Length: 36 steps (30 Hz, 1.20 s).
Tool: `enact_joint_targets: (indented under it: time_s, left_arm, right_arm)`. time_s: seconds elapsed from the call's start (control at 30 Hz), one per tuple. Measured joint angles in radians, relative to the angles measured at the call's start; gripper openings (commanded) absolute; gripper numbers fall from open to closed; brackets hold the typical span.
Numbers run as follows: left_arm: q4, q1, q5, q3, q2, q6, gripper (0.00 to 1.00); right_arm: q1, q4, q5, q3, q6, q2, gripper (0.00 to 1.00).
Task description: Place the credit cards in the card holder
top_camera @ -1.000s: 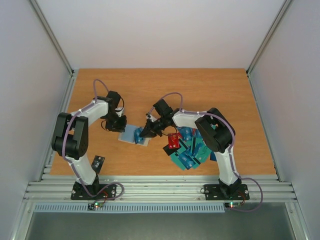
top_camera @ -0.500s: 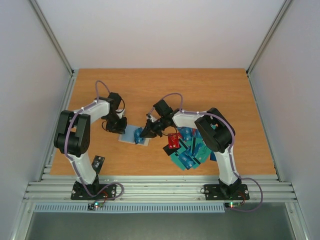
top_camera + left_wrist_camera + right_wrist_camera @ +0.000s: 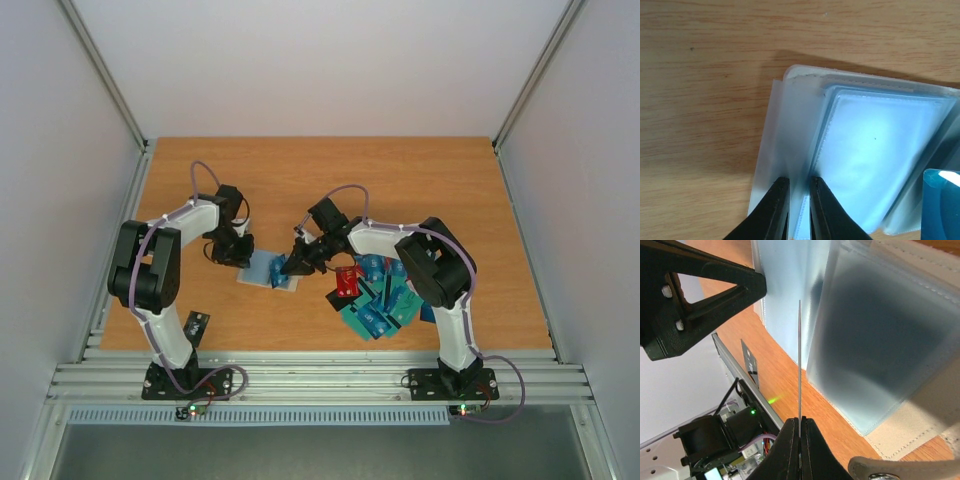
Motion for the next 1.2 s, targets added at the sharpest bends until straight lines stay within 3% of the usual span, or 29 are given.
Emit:
enact_joint_targets:
  time_s: [0.7, 1.2]
  left_arm:
    - [-0.011, 0.000, 0.012, 0.005, 0.000, 0.014, 0.14]
    - [-0.024, 0.001, 0.054, 0.002, 0.000, 0.016, 0.14]
  right_arm:
    - [0.000, -0.089, 0.014, 0.106, -0.003, 0.073, 0.01]
    - [0.000, -0.027, -0.005, 0.125, -0.018, 0.121, 0.01]
